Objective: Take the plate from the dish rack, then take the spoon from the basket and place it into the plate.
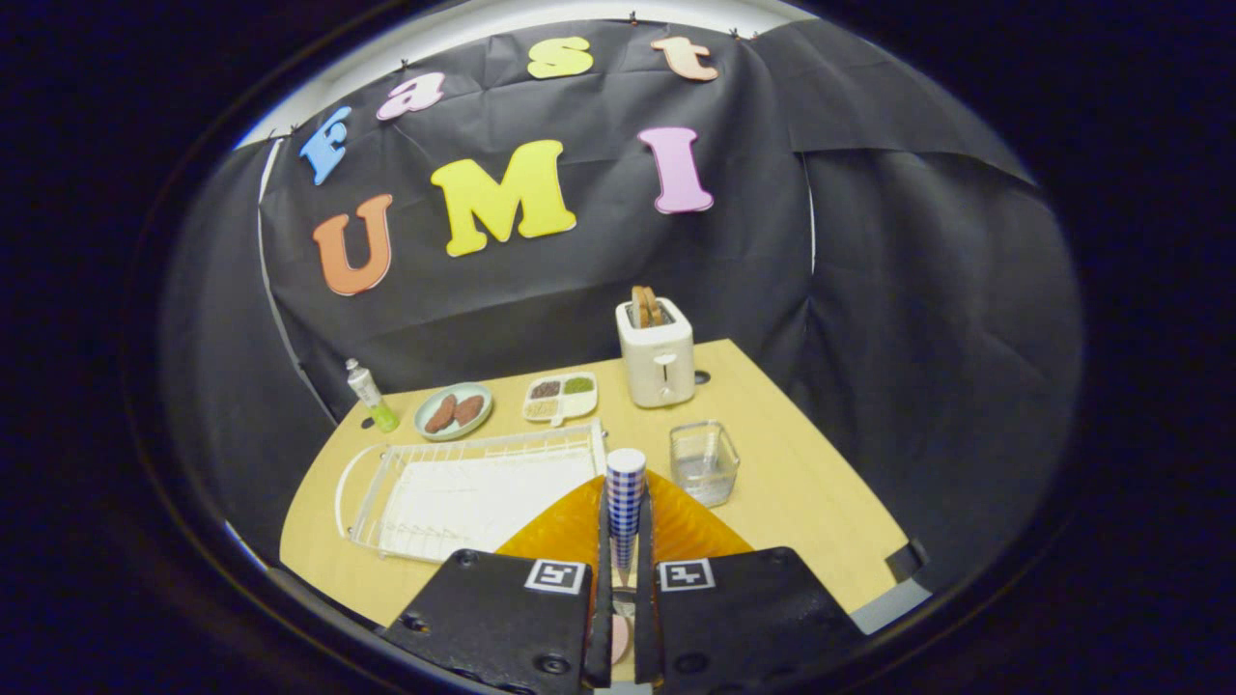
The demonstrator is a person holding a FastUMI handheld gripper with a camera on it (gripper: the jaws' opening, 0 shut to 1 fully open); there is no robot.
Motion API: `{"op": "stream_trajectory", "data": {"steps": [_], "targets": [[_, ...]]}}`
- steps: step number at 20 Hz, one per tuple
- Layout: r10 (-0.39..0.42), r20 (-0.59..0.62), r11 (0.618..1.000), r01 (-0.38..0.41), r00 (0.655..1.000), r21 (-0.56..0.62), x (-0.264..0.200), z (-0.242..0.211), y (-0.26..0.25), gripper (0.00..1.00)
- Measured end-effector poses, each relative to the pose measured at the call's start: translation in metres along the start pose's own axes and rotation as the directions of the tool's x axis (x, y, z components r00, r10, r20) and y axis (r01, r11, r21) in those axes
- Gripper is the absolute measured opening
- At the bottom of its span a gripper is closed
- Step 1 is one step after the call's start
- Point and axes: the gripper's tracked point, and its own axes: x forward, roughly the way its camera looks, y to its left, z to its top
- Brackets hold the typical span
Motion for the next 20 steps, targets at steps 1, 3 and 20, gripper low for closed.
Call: {"op": "stream_trajectory", "data": {"steps": [1,3,20], "targets": [[-0.01,-0.021,1.0,0.011,1.0,0.017,-0.001,-0.017,0.009,0.14],[-0.016,-0.053,0.999,0.018,0.998,0.037,0.0,-0.048,0.034,0.14],[-0.056,-0.134,0.998,0.054,0.989,-0.018,0.019,-0.14,0.108,0.15]]}}
